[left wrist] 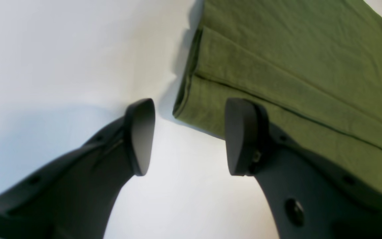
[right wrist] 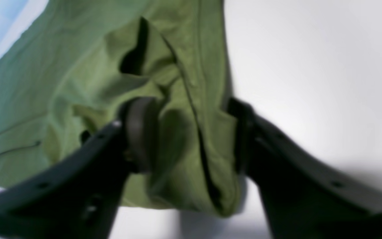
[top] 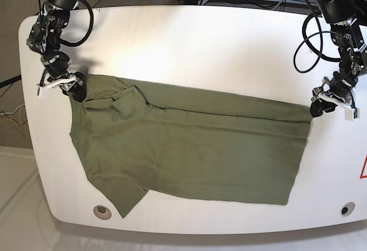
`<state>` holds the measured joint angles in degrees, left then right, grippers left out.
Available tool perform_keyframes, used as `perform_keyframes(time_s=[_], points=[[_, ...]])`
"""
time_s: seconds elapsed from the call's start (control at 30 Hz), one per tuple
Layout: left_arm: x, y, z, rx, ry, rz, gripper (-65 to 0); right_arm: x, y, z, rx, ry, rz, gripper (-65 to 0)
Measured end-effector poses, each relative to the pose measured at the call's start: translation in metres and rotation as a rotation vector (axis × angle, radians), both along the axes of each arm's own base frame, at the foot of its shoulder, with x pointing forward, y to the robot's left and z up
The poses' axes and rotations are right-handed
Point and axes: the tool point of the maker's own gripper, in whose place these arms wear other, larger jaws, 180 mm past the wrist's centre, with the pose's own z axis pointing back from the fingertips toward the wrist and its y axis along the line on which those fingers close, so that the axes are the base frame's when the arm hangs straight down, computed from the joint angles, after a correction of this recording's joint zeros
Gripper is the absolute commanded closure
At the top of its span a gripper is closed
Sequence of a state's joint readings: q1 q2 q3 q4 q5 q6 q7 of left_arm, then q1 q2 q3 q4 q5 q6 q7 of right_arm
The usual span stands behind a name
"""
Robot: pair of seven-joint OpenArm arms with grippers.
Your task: Fold the T-shirt properly
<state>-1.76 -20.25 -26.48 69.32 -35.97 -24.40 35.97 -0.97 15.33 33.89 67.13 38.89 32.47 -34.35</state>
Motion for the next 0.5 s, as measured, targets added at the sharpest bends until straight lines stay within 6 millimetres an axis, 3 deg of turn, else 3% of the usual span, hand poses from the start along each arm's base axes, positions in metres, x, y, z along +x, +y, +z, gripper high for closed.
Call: perform_keyframes(time_s=[0.23, 0.5], points=[[-0.0003, 0.0016, -0.0014, 0.003, 0.001, 0.009, -31.9, -0.0041, 0.0088, -0.0057, 0.012, 0.024, 0.019, 0.0], [-0.0013, 0.0012, -0.0084, 0.008, 0.005, 0.026, -32.1, -0.0052, 0.0075, -0.0070, 0.013, 0.033, 0.012, 0.0]])
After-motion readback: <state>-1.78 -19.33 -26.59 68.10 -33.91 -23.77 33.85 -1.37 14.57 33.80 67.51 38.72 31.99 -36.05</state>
